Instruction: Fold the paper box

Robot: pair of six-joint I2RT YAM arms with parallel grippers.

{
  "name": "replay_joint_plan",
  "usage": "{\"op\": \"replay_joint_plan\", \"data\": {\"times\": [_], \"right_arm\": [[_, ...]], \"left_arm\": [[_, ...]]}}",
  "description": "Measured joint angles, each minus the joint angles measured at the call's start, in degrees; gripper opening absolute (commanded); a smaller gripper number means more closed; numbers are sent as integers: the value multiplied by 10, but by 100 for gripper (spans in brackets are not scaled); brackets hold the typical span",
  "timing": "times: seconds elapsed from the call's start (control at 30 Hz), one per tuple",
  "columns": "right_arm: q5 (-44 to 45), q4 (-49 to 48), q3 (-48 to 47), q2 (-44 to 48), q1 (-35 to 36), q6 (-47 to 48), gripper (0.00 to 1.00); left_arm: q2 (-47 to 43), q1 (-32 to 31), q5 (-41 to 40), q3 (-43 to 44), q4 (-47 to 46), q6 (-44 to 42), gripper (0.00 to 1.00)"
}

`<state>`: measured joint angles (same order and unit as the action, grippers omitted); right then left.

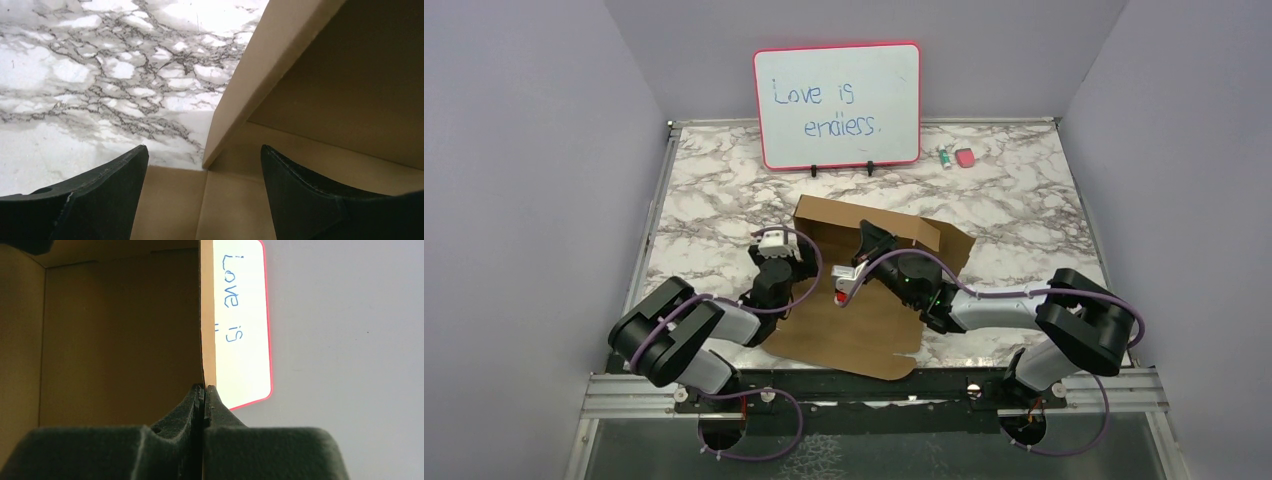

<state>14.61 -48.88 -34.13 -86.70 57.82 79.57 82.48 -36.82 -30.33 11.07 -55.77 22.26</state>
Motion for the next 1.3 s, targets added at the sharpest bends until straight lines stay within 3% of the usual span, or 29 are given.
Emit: {"op": "replay_joint_plan", "data": {"times": [0.3, 0.83, 1.3], "right_arm": [[-1, -8, 5, 0, 2, 0, 4], [0, -12, 9, 2, 2, 5, 4], [-1, -16, 11, 2, 3, 5, 4]], "left_arm": [[42, 20, 32, 45, -61, -25, 74], [126, 20, 21, 78, -125, -73, 35], [138, -23, -107, 102, -117, -115, 33]]}}
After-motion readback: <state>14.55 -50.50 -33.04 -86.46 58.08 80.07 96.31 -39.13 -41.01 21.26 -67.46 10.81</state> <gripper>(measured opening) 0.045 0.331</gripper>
